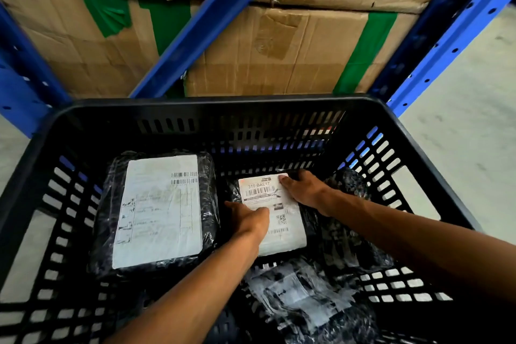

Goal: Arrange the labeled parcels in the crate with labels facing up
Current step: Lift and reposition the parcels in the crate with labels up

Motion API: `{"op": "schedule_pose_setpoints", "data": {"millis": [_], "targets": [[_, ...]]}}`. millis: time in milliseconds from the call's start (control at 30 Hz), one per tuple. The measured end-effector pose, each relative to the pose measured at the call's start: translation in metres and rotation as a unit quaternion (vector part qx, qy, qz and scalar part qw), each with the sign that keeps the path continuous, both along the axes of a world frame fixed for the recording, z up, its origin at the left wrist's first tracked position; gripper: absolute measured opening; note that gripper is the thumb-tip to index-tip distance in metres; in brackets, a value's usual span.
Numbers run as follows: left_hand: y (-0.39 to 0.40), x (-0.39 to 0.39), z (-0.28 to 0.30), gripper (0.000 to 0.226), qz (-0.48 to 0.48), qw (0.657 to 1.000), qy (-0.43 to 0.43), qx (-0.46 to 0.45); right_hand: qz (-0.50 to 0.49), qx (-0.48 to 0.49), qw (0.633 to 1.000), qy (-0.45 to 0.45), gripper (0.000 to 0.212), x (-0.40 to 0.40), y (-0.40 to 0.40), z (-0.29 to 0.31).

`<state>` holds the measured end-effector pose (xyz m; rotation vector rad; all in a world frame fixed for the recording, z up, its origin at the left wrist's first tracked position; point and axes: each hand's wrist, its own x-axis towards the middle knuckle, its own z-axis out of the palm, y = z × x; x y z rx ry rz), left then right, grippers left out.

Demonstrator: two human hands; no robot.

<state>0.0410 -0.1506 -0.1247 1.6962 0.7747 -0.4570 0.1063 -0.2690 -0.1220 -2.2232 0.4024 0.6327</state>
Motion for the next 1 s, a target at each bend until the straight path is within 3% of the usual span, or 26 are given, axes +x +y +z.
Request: {"op": "schedule_pose_setpoints", "data": {"millis": [133, 233, 367, 500, 567, 633, 833, 900, 1000], "targets": [[0.005, 0.009, -0.013, 0.082, -0.036, 0.998, -0.016, 0.042, 0.061, -0.019, 0.997, 0.035, 0.063, -0.006, 0.005, -0.011], [0.005, 0.006, -0.017, 0.078, -0.054, 0.996, -0.022, 0.067, 0.051, 0.005, 0.999, 0.002, 0.059, -0.010, 0.003, -0.012], [0.002, 0.000, -0.012, 0.084, -0.097, 0.991, -0.019, 0.088, 0.152, -0.090, 0.984, 0.019, 0.064, -0.009, 0.003, 0.003], [-0.007, -0.003, 0.006, 0.061, -0.169, 0.961, -0.110, 0.187, 0.292, -0.303, 0.907, -0.019, 0.045, 0.002, -0.009, 0.049], [-0.021, -0.008, 0.016, 0.043, -0.182, 0.963, -0.148, 0.130, 0.320, -0.407, 0.854, -0.044, 0.039, 0.000, -0.025, 0.069], [-0.034, -0.016, 0.023, 0.033, -0.193, 0.971, -0.137, 0.043, 0.328, -0.444, 0.834, -0.028, 0.042, -0.009, -0.035, 0.080], [-0.054, -0.036, 0.040, 0.049, -0.264, 0.957, -0.072, -0.098, 0.266, -0.342, 0.901, -0.039, 0.036, -0.013, -0.041, 0.096], [-0.053, -0.039, 0.045, 0.035, -0.264, 0.956, -0.065, -0.112, 0.244, -0.347, 0.905, -0.019, 0.042, -0.018, -0.041, 0.096], [-0.051, -0.039, 0.049, 0.044, -0.270, 0.953, -0.056, -0.129, 0.210, -0.360, 0.909, -0.009, 0.050, -0.024, -0.039, 0.096]]}}
